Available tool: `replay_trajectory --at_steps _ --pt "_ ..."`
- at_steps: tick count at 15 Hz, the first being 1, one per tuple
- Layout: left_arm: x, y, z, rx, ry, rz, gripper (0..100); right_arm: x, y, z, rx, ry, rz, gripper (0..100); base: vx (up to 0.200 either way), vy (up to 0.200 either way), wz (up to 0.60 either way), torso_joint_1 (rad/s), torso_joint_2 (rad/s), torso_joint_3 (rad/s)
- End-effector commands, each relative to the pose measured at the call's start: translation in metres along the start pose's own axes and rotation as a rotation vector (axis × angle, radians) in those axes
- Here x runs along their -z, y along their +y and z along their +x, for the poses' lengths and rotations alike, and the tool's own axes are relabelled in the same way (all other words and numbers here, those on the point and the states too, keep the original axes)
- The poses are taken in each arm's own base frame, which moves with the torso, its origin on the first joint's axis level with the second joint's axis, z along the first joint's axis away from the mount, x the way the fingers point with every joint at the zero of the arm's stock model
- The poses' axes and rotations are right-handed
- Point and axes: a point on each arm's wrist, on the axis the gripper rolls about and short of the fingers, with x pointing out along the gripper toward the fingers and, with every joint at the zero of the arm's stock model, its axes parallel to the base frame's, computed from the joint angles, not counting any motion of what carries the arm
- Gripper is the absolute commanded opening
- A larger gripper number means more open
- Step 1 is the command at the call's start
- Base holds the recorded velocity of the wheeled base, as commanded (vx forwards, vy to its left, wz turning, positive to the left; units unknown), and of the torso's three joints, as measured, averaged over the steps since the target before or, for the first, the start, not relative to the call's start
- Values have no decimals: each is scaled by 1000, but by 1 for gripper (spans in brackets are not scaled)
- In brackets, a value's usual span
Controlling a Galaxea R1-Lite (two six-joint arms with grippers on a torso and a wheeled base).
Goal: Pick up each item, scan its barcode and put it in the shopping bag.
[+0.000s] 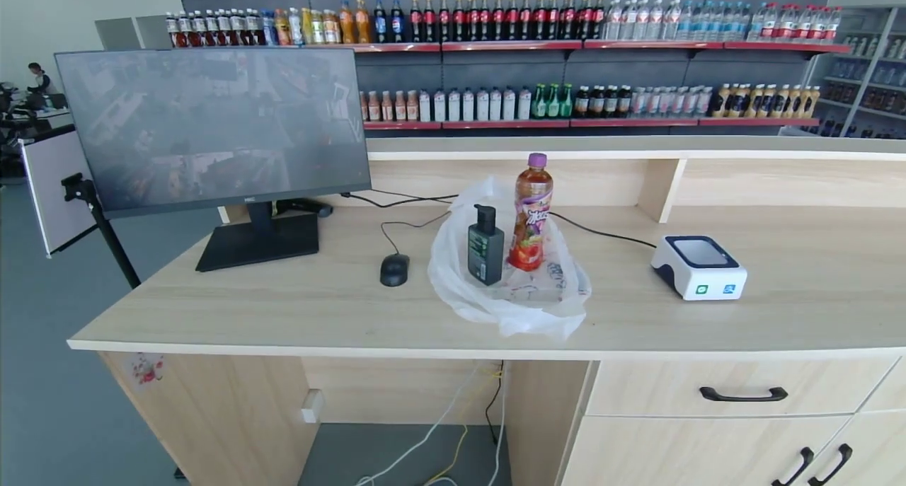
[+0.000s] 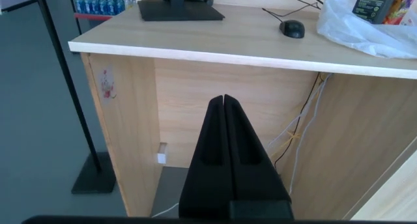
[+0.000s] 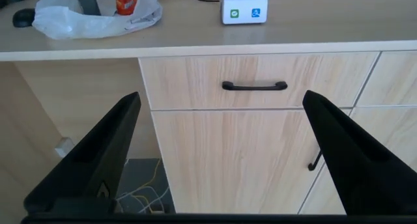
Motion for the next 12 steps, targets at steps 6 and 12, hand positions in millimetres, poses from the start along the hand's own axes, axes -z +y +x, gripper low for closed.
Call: replay_trajectory --at_steps 6,12 --pt "0 0 0 0 0 0 0 0 0 0 0 -2 0 100 0 -200 0 6 2 1" --pt "0 0 0 0 0 0 0 0 0 0 2 -2 -2 100 0 -200 0 -2 0 2"
